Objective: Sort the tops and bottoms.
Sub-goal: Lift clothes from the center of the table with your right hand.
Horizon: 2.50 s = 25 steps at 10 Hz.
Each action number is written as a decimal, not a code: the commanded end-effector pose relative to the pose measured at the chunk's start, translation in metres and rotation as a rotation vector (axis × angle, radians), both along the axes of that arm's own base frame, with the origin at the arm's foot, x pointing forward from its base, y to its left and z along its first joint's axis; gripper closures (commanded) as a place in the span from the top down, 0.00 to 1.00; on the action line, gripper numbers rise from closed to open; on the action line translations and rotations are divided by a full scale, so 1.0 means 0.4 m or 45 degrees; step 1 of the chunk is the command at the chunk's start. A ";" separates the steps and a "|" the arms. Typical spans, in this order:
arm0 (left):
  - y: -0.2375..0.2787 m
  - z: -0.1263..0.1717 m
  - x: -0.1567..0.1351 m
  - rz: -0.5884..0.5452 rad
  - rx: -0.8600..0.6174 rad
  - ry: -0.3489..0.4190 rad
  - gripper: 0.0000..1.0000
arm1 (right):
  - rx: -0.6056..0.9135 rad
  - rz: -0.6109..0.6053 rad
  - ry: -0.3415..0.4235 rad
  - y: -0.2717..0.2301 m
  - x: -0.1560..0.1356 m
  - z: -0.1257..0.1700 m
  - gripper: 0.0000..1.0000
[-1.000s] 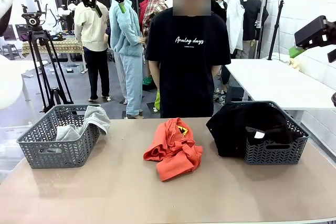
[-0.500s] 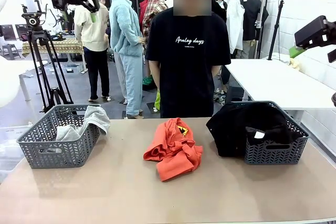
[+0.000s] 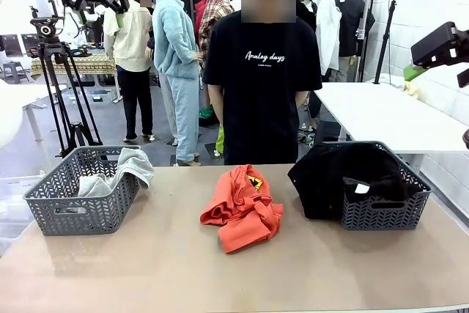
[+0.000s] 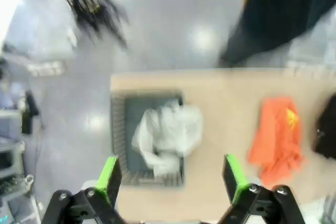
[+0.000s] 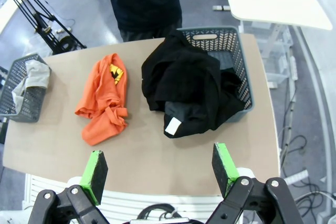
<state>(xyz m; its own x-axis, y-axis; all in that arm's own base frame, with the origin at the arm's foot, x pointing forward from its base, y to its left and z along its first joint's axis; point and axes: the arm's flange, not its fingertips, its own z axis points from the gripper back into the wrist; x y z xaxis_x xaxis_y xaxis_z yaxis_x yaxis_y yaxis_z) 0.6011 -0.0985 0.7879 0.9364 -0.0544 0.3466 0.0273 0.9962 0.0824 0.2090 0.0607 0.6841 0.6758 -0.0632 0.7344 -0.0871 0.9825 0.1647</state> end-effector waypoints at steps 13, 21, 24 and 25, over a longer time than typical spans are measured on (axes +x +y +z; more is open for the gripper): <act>0.111 -0.424 -0.374 -0.164 -0.227 0.613 1.00 | -0.005 0.009 0.012 -0.002 0.001 -0.002 1.00; 0.137 -0.404 -0.588 -0.474 -0.445 0.191 1.00 | -0.005 0.009 0.012 -0.002 0.001 -0.002 1.00; 0.115 -0.402 -0.585 -0.636 -0.260 0.217 1.00 | -0.005 0.009 0.012 -0.002 0.001 -0.002 1.00; 0.116 -0.416 -0.589 -0.629 -0.322 0.274 1.00 | -0.005 0.009 0.012 -0.002 0.001 -0.002 1.00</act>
<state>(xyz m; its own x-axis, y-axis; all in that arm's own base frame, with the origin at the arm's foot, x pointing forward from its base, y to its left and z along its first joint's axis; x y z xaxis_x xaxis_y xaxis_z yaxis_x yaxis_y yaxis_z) 0.3632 -0.0587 0.6266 0.8699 -0.4260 0.2488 0.4741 0.8611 -0.1834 0.2091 0.0605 0.6841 0.6757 -0.0639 0.7344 -0.0850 0.9828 0.1638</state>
